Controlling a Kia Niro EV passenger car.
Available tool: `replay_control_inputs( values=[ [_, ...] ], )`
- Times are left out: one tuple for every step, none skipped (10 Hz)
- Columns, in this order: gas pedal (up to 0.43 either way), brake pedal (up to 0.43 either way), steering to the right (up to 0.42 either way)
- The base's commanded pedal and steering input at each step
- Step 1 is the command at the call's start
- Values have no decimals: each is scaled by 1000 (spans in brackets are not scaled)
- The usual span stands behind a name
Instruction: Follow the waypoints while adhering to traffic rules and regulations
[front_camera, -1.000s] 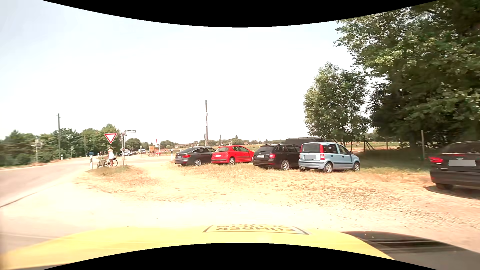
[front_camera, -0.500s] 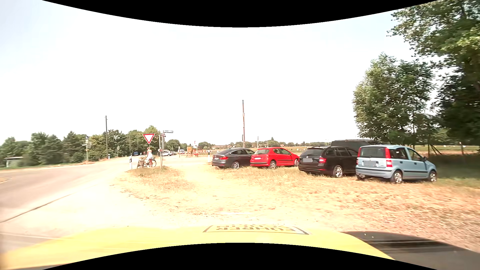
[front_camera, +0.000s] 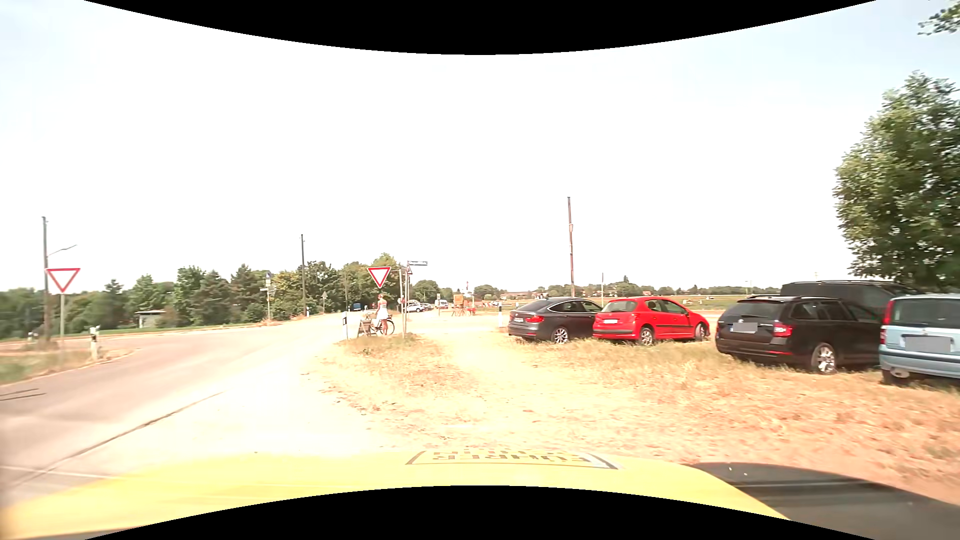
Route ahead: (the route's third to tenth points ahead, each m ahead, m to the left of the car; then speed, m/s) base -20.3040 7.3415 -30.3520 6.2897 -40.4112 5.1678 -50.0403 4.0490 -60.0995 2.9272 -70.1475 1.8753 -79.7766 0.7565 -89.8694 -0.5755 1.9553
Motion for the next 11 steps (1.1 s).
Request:
replay_control_inputs(
  values=[
    [0,152,-719],
    [0,152,-717],
    [0,152,-712],
    [0,159,-696],
    [0,159,-681],
    [0,165,-664],
    [0,171,-651],
    [0,177,-634],
    [0,177,-617],
    [0,183,-600],
    [0,189,-590]
  ],
)
